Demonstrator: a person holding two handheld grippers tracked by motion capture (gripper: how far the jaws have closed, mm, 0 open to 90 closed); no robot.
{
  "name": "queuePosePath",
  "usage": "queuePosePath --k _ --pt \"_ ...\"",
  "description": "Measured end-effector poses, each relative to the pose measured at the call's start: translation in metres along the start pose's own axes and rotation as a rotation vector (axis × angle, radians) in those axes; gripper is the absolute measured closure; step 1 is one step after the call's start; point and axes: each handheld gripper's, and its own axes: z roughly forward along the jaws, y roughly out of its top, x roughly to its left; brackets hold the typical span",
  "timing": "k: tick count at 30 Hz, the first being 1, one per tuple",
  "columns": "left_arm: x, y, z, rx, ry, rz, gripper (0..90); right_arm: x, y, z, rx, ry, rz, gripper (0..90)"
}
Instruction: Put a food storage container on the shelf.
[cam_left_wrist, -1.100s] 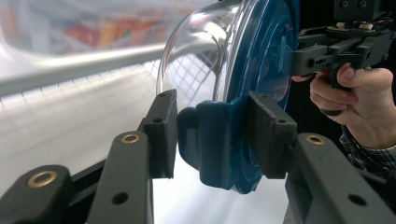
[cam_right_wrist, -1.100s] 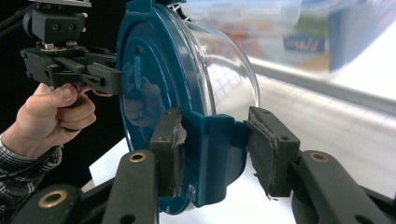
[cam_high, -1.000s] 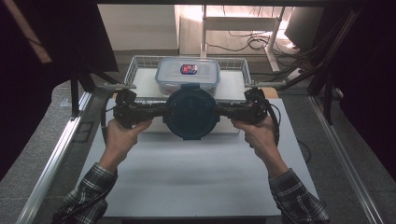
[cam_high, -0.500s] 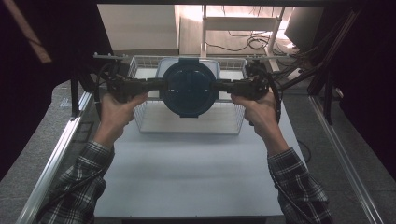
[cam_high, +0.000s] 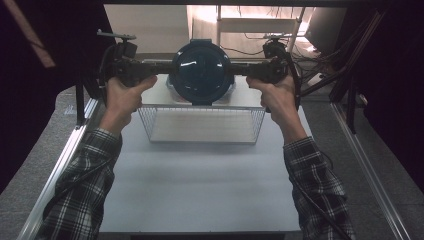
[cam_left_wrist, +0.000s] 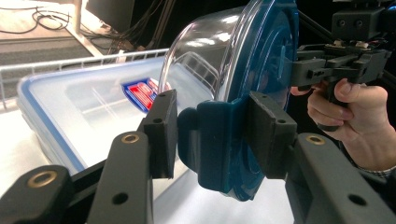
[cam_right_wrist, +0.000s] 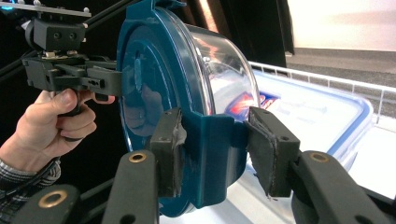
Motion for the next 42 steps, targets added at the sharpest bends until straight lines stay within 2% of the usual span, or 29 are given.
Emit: queuePosePath --k 8,12,15,16,20,22,33,41,42 --pt "0.014 0.016 0.006 0.001 0.006 -0.016 56.1 -0.012 0.014 0.009 -0.013 -0.003 0.027 56.9" --pt "0.019 0.019 0.009 0.003 0.007 -0.022 56.1 -0.017 0.018 0.013 -0.012 -0.007 0.037 56.9" --pt "0.025 0.019 0.013 0.007 0.005 -0.028 56.0 -0.021 0.021 0.016 -0.009 -0.011 0.052 56.9" --pt "0.028 0.019 0.014 0.003 -0.001 -0.044 56.1 -0.023 0.022 0.018 -0.007 -0.015 0.057 56.9" --pt "0.030 0.019 0.014 -0.005 -0.001 -0.054 56.0 -0.025 0.024 0.021 -0.009 -0.014 0.067 56.9" --pt "0.030 0.019 0.015 -0.008 0.006 -0.048 55.6 -0.028 0.026 0.022 0.000 -0.012 0.091 56.5" --pt "0.037 0.016 0.017 -0.031 0.010 -0.050 54.5 -0.030 0.030 0.027 -0.001 -0.023 0.084 55.9" --pt "0.045 0.018 0.021 -0.041 0.000 -0.075 53.7 -0.040 0.031 0.031 -0.007 -0.005 0.107 55.3" --pt "0.046 0.018 0.022 -0.043 0.012 -0.074 53.3 -0.041 0.031 0.032 -0.005 -0.004 0.110 55.1"
